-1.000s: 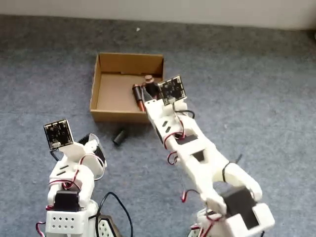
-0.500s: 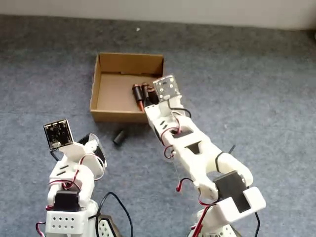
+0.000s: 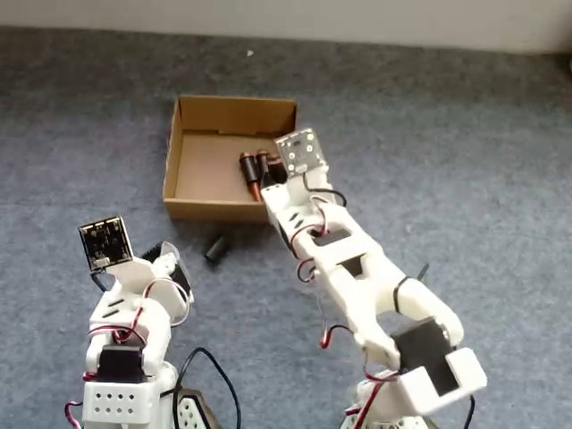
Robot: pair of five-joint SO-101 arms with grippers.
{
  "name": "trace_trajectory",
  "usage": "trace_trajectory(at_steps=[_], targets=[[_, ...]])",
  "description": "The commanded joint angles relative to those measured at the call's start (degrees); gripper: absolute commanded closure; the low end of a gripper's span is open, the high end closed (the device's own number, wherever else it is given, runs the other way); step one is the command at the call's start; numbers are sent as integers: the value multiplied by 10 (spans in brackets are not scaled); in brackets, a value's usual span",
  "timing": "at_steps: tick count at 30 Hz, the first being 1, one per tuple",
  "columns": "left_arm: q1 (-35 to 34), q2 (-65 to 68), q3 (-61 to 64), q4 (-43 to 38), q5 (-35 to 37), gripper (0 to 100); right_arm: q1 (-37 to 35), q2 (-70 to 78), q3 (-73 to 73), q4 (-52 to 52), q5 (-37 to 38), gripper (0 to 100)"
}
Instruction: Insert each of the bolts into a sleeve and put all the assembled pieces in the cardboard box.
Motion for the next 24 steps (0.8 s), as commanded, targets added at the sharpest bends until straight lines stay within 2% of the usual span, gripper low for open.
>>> trace_trajectory(at_steps=[1, 8, 12, 18, 21, 24], targets=[[-6, -15, 11, 4, -11, 994, 7, -85, 0, 40, -6, 913], [-6, -15, 11, 4, -11, 994, 4, -167, 0, 155, -6, 913], [-6, -15, 11, 4, -11, 994, 4, -168, 1, 167, -6, 908], [-6, -15, 11, 4, -11, 994, 2, -187, 6, 167, -6, 848], [-10, -17, 7, 4, -11, 994, -20, -218, 22, 198, -6, 849], [-46, -17, -15, 4, -7, 994, -67, -247, 29, 259, -9, 849]])
